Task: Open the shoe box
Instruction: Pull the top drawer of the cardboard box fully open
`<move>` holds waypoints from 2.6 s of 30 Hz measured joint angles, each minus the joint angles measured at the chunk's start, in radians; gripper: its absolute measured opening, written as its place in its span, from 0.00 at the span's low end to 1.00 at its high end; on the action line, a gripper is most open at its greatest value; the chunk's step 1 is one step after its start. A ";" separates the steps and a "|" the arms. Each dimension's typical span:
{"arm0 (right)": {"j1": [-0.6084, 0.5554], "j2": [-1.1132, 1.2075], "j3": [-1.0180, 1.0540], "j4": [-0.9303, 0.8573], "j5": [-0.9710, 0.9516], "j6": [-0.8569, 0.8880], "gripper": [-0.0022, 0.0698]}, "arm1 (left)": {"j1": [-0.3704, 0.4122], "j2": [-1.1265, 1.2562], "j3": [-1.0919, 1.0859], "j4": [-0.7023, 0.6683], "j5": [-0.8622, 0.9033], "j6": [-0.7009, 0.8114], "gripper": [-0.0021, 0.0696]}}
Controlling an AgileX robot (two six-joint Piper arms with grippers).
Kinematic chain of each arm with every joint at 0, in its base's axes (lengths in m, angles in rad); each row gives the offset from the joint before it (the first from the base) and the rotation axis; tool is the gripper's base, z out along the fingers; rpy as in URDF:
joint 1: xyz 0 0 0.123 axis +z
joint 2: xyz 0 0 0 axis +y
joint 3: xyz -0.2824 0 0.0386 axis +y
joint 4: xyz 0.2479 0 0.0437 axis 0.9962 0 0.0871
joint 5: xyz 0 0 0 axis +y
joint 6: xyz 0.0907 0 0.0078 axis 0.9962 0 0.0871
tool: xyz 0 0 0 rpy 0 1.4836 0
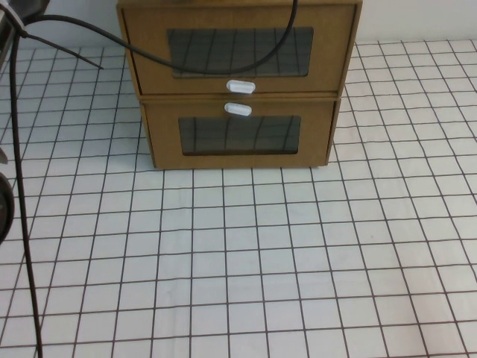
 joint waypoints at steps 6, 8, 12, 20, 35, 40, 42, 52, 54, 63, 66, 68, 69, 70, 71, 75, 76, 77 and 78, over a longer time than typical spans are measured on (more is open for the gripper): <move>0.000 0.000 0.000 0.210 -0.045 0.000 0.01 | 0.000 0.000 0.000 0.000 0.000 0.001 0.02; 0.000 0.000 0.000 0.281 -0.038 0.000 0.01 | 0.000 0.000 0.000 0.000 0.000 0.001 0.02; 0.000 0.031 -0.019 0.350 0.048 0.000 0.01 | 0.000 0.000 0.000 0.000 0.000 -0.001 0.02; 0.000 0.421 -0.318 0.162 0.372 -0.006 0.01 | 0.000 0.000 0.000 0.000 0.000 -0.007 0.02; 0.139 1.041 -0.812 0.004 0.625 -0.183 0.01 | -0.001 0.000 0.000 0.017 0.000 -0.033 0.02; 0.347 1.210 -0.981 -0.127 0.608 -0.121 0.01 | -0.001 0.000 0.000 0.017 0.000 -0.037 0.02; 0.422 1.279 -1.056 -0.215 0.608 -0.079 0.01 | -0.001 0.000 0.000 0.017 0.000 -0.037 0.02; 0.770 1.549 -1.286 -0.921 0.604 0.288 0.01 | -0.001 0.000 0.000 0.019 0.000 -0.048 0.02; 0.811 1.585 -1.289 -1.091 0.596 0.368 0.01 | -0.001 0.000 0.000 0.019 0.000 -0.054 0.02; 0.855 1.674 -1.295 -1.504 0.431 0.487 0.11 | -0.001 0.000 0.000 0.019 0.004 -0.085 0.02; 0.855 1.685 -1.295 -1.577 0.371 0.491 0.26 | -0.001 0.000 -0.004 0.019 0.011 -0.092 0.02; 0.855 1.697 -1.297 -1.628 0.332 0.511 0.37 | 0.001 0.000 -0.006 0.019 0.020 -0.107 0.02; 0.855 1.705 -1.299 -1.665 0.314 0.533 0.40 | 0.001 0.000 -0.008 0.019 0.024 -0.115 0.02; 0.855 1.717 -1.307 -1.704 0.305 0.557 0.42 | 0.001 0.000 -0.008 0.019 0.028 -0.119 0.02; 0.855 1.729 -1.315 -1.738 0.299 0.576 0.43 | 0.001 0.000 -0.008 0.019 0.031 -0.121 0.02; 0.855 1.807 -1.371 -1.886 0.298 0.648 0.44 | 0.002 0.000 -0.008 0.019 0.039 -0.135 0.02; 0.855 1.827 -1.386 -1.911 0.298 0.657 0.45 | 0.002 0.000 -0.008 0.019 0.042 -0.136 0.02; 0.855 1.847 -1.401 -1.930 0.298 0.662 0.45 | 0.002 0.000 -0.008 0.019 0.044 -0.136 0.02; 0.853 1.862 -1.413 -1.945 0.298 0.664 0.45 | 0.003 0.000 -0.008 0.019 0.046 -0.137 0.02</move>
